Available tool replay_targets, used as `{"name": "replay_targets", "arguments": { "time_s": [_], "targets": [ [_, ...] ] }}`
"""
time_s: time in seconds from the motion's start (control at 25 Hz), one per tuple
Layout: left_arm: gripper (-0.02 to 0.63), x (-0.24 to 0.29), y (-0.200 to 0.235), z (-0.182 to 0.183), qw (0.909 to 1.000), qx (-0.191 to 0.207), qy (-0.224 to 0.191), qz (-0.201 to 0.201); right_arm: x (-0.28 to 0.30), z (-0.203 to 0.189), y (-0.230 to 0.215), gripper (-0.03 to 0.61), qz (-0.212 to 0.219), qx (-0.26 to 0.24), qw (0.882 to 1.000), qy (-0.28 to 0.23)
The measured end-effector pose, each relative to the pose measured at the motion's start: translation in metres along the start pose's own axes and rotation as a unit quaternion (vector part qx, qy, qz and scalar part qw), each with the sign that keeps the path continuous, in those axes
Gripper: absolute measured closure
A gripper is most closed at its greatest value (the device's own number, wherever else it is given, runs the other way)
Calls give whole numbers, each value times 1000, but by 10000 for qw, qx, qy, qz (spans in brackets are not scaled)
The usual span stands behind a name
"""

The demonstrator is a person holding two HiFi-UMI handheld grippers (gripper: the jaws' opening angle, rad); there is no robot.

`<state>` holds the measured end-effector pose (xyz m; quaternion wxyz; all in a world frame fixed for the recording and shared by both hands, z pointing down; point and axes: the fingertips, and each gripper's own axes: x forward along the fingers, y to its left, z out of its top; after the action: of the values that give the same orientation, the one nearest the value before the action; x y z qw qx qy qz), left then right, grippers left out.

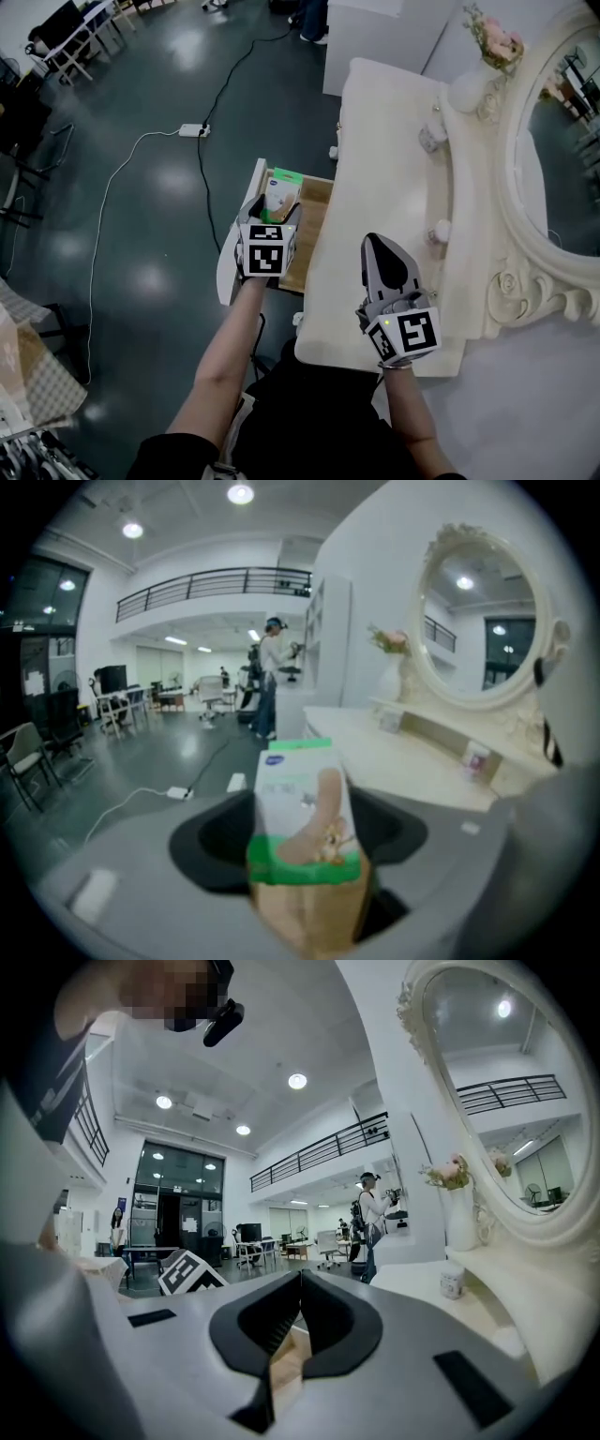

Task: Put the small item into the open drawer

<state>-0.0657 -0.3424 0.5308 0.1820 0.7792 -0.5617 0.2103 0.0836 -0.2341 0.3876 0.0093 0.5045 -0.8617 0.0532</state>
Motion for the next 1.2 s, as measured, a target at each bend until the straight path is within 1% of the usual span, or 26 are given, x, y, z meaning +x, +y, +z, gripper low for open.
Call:
{"name": "replay_targets", "arguments": {
  "time_s": [0.16,0.28,0.68,0.96,1.2],
  "targets": [
    [285,26,3,-33,9991,-24,429,52,1,-5,-4,581,4,30,10000,72],
    [285,42,4,-51,9975,-25,707,69,1,-8,-7,581,-14,56,9999,103],
    [285,81,1,-104,9883,10,1518,161,0,-15,-17,581,-60,122,9997,188],
    [285,99,0,-123,9833,53,1811,171,-1,-20,-21,581,-51,146,9996,248],
    [285,110,1,-129,9811,32,1924,192,3,-22,-23,581,-32,190,9995,250]
  ]
}}
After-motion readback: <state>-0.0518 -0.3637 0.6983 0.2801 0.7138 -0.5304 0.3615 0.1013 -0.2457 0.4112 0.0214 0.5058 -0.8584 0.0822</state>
